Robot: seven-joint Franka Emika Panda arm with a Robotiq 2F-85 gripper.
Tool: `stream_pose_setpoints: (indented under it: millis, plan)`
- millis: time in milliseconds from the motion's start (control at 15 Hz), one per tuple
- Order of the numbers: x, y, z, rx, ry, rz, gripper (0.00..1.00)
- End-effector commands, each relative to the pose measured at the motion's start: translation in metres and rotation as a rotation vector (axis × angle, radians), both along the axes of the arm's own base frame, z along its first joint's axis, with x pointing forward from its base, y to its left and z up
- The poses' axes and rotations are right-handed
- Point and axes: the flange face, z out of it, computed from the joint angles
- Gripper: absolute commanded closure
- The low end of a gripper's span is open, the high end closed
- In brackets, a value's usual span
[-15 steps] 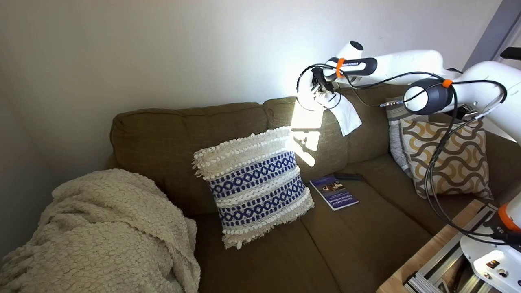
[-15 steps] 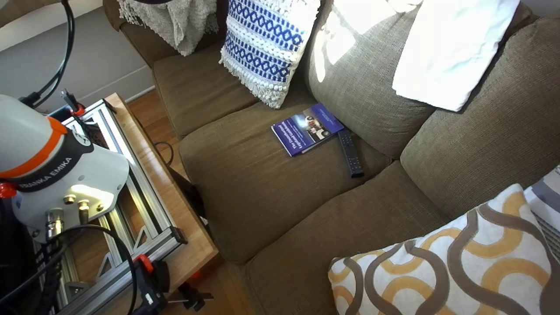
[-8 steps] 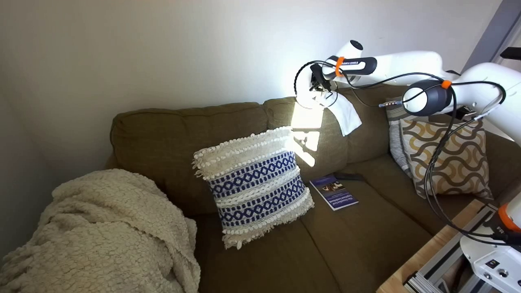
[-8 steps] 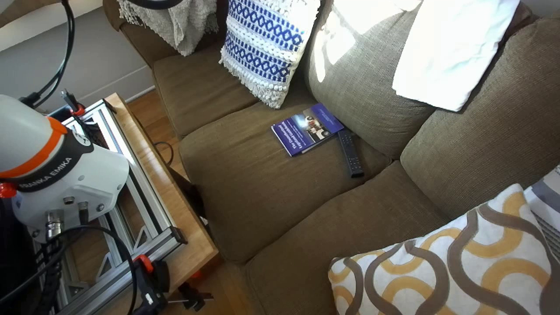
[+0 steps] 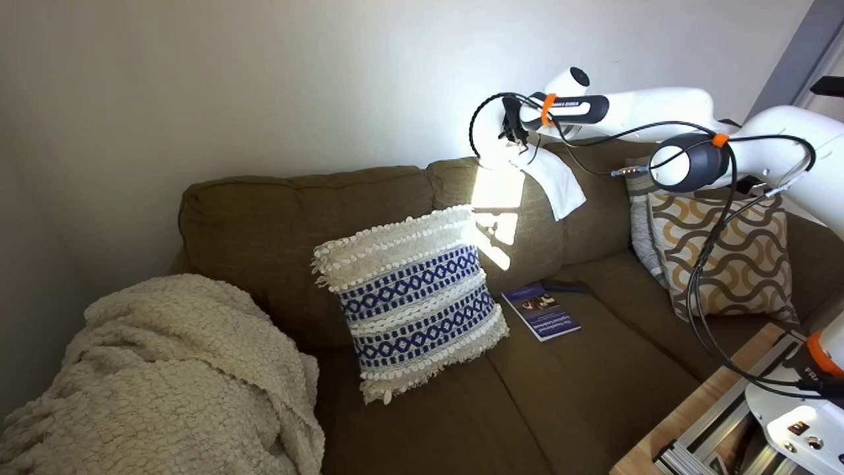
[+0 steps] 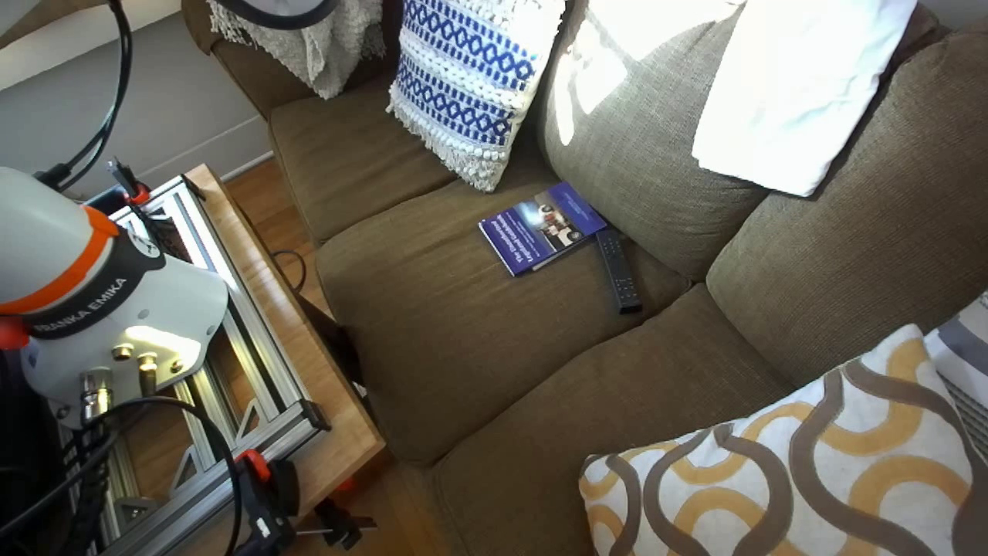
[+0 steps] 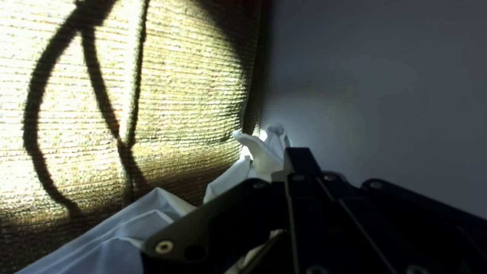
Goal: Hang the white towel on the backrest of the sofa
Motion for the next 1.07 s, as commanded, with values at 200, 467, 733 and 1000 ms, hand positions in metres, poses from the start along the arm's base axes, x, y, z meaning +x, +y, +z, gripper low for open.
stream_pose_setpoints:
  millis: [200,467,733,1000]
  plan:
    - [0.004,0.024,-0.011,0.114,-0.058,-0.039,1.00]
    - [0.005,0.035,-0.011,0.147,-0.091,-0.038,1.00]
    - [0.004,0.032,-0.013,0.137,-0.128,-0.054,1.00]
    - [0.004,0.031,-0.008,0.128,-0.140,-0.056,0.60]
